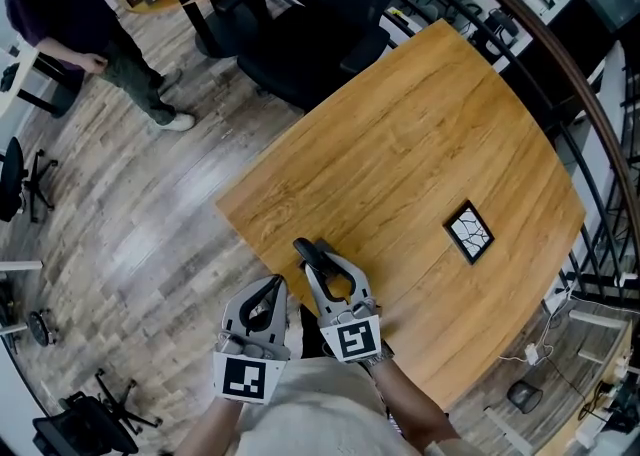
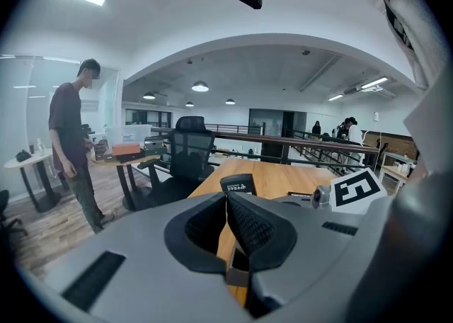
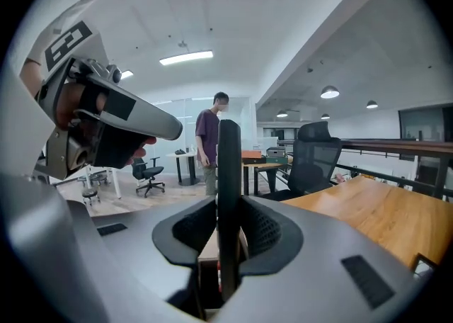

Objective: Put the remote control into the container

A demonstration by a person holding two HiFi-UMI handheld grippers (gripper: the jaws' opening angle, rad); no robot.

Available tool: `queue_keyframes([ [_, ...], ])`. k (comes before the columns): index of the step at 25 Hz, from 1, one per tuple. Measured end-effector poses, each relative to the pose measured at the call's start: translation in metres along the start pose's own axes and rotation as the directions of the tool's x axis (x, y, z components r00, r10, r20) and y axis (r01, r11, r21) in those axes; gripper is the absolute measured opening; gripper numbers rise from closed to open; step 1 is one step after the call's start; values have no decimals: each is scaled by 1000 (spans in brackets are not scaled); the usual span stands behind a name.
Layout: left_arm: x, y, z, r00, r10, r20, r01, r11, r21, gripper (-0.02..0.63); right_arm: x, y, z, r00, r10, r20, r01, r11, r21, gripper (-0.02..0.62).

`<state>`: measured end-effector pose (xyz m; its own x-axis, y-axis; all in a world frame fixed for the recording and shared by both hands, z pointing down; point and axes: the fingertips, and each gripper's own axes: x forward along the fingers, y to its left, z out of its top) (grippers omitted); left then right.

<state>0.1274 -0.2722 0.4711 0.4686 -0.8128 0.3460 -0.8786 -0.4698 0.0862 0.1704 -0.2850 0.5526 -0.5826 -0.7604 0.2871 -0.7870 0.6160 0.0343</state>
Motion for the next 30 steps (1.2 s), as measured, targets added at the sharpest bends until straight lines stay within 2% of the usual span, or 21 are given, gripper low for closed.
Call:
queue_keyframes([
  [2,3,-4,-13,999,-24,-29,25,999,31,14,0,0,-1,1000,-8,-2,8,1000,-1,116],
  [5,14,-8,-52,987,-56,-149,72,992,101,15,-2,0,-2,1000,-17,-4,17,1000,25,115],
  [7,25,-3,-66,983,-57,-173,74,993,95,14,-3,1,-5,1000,-19,-11,19,999,47,117],
  [10,44,6,-63,988,-76,-136,83,996,45,14,-5,0,-9,1000,-16,-14,17,999,40,115],
  [14,69,20,-58,989,-29,-143,45,993,107,15,-6,-3,-7,1000,-4,1,4,1000,14,117],
  [16,75,22,-56,989,-31,-142,48,993,112,15,-6,-2,-3,1000,10,6,-10,1000,5,117],
  [20,75,14,-48,992,-80,-93,89,992,90,14,-3,0,-1,999,33,-5,-33,999,2,117],
  [23,72,11,-42,995,-89,-54,93,993,79,15,-1,-2,-3,1000,29,-12,-29,1000,2,117],
  [30,66,6,-49,993,-104,-51,107,993,58,15,-1,4,-9,995,53,-79,-59,996,-65,117],
])
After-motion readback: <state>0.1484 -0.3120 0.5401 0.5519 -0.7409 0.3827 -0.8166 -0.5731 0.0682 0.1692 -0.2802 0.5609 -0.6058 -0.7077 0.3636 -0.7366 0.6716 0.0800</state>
